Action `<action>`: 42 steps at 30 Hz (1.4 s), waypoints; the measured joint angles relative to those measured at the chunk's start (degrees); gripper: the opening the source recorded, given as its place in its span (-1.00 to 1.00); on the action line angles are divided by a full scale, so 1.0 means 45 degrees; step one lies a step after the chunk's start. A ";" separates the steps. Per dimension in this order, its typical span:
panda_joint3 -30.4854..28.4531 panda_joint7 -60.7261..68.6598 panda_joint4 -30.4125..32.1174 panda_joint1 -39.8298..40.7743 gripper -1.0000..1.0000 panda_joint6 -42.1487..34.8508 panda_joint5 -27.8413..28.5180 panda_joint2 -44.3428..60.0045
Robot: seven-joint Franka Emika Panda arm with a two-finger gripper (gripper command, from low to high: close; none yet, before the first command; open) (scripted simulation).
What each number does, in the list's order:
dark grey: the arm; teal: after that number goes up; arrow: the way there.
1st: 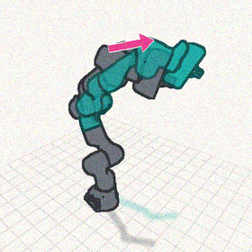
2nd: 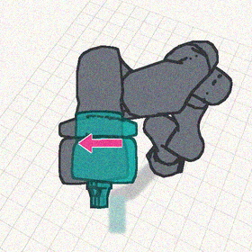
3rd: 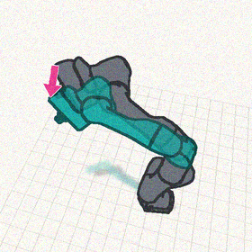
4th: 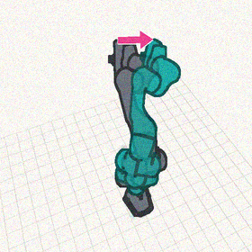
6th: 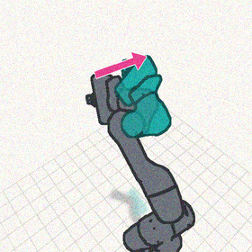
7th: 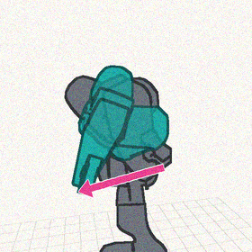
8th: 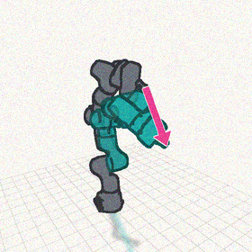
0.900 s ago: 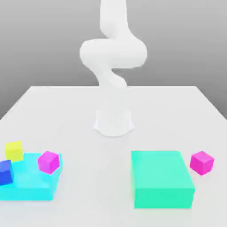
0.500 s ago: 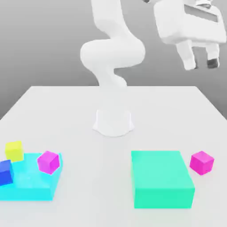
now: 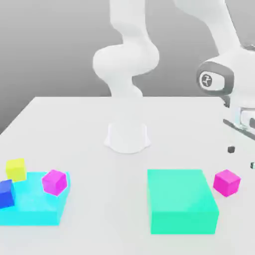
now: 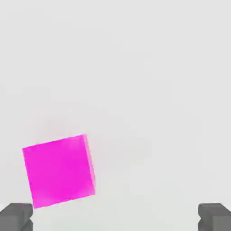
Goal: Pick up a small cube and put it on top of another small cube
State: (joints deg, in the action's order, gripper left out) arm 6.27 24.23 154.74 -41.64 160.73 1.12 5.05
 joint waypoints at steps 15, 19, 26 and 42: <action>-0.0665 -0.0420 -0.0317 -0.0536 -1.00 0.2021 0.1040 0.2581; -0.0288 0.0028 -0.0002 -0.0298 -1.00 0.0631 0.0443 0.0868; -0.1907 0.2184 0.0192 0.3235 -1.00 -0.1303 0.0464 -0.1500; -0.7908 0.7002 0.0552 0.9690 -1.00 -0.4106 0.2537 -0.4703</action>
State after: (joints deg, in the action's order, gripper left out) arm -29.31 55.73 157.23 1.96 142.25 12.54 -16.11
